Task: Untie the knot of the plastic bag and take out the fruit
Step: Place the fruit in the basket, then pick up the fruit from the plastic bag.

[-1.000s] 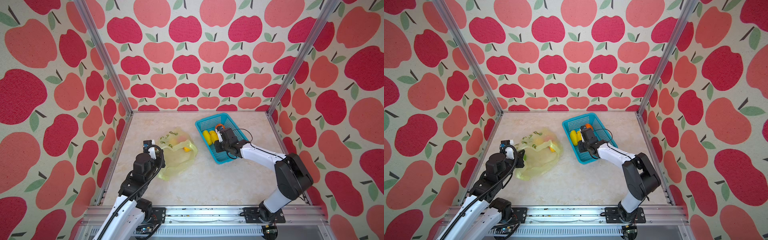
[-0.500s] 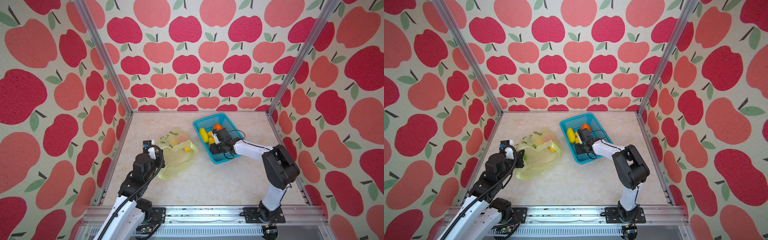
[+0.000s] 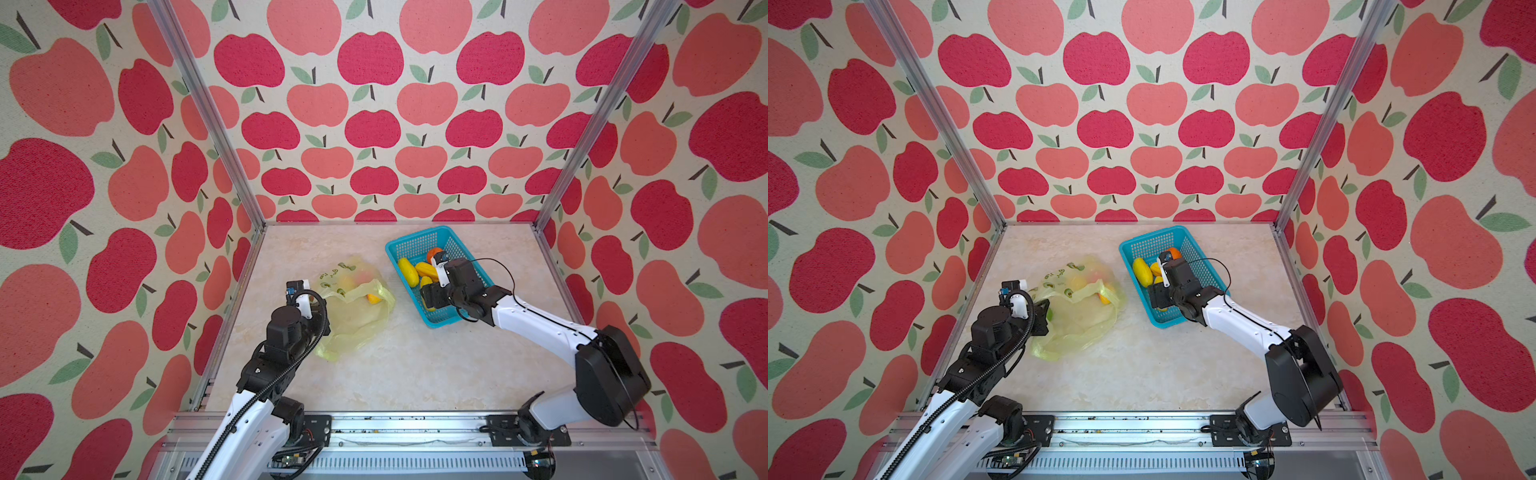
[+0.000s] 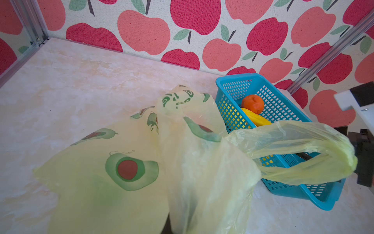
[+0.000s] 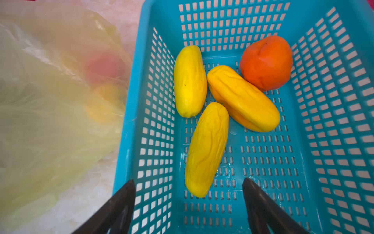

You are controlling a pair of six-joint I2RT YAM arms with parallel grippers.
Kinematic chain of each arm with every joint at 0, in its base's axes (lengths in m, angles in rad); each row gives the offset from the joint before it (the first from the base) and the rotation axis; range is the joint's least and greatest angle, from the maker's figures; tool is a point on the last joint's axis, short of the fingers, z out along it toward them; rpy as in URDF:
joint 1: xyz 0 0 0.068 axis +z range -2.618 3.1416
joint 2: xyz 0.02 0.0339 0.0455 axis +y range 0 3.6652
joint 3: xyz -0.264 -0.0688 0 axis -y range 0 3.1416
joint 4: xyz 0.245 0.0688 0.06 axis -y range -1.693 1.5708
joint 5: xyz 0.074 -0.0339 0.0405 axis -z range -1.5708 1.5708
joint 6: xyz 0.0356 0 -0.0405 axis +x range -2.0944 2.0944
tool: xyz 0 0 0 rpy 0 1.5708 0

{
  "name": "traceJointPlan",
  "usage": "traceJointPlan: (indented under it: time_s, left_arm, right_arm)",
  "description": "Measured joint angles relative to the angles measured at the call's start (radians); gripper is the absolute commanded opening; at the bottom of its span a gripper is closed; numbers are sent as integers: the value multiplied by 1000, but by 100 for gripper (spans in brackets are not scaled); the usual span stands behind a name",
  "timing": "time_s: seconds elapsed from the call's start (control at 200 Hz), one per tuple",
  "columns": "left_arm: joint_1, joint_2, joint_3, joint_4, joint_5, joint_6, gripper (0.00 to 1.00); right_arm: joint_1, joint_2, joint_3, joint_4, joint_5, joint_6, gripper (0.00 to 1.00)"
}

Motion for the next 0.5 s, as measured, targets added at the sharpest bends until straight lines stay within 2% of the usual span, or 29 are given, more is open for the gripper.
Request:
traceJointPlan:
  time_s: [0.26,0.38,0.495]
  left_arm:
    - [2,1,0,0,1,-12,0]
    - [2,1,0,0,5,-14,0]
    - [3,1,-2,3,10,-14,0]
  right_arm:
    - [202,-196,-150,190,34,-114,91]
    - [261,-226,-190,290,-13,-140,82]
    - [319,-164,-173,361,-65,-158,70]
